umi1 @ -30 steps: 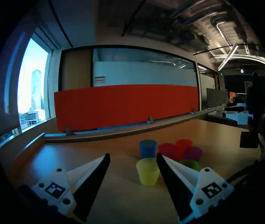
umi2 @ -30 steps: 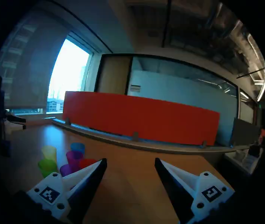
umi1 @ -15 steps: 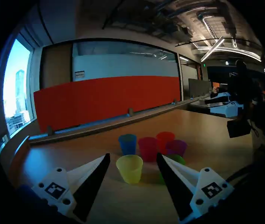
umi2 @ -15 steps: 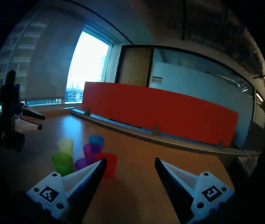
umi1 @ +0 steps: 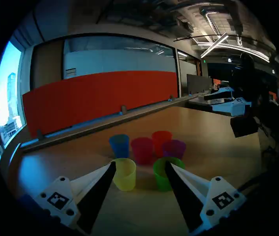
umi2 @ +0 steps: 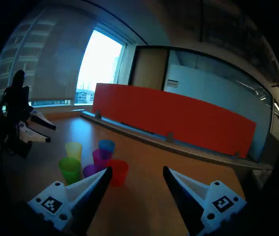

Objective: Pour water

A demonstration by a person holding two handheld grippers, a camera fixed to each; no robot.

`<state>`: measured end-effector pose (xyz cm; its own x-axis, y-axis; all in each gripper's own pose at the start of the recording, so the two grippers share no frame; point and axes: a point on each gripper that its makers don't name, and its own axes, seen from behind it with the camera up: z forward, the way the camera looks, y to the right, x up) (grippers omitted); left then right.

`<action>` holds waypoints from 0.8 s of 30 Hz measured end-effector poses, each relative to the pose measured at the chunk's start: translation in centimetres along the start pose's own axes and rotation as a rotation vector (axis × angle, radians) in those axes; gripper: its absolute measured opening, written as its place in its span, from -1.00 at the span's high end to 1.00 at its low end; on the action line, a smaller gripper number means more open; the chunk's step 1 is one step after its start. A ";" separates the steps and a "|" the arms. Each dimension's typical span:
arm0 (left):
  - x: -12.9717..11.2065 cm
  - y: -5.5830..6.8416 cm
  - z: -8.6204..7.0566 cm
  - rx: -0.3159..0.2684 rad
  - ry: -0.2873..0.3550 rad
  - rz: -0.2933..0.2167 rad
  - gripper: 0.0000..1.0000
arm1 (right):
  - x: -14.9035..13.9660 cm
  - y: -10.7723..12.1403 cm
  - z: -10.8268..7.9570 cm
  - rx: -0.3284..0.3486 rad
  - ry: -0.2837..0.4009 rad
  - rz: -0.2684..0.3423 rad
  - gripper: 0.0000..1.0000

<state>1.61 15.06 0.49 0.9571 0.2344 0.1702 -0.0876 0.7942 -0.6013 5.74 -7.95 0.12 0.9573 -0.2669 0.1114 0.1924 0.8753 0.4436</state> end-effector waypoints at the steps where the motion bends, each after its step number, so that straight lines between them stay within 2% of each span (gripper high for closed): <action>1: -0.2 0.2 0.2 -0.007 -0.007 0.004 -0.84 | 0.0 0.0 0.0 0.002 -0.001 -0.003 -1.00; 16: -3.2 3.9 3.1 -0.123 -0.121 0.066 -0.84 | -1.2 -0.3 0.9 0.026 -0.023 -0.017 -1.00; 24: -5.1 5.2 3.9 -0.165 -0.189 0.099 -0.84 | -1.4 -0.4 1.4 0.036 -0.025 -0.021 -1.00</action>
<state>-4.84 20.17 -0.50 0.8763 0.4192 0.2374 -0.1174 0.6637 -0.7387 4.03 -8.47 1.00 0.9473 -0.2957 0.1234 0.2045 0.8544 0.4777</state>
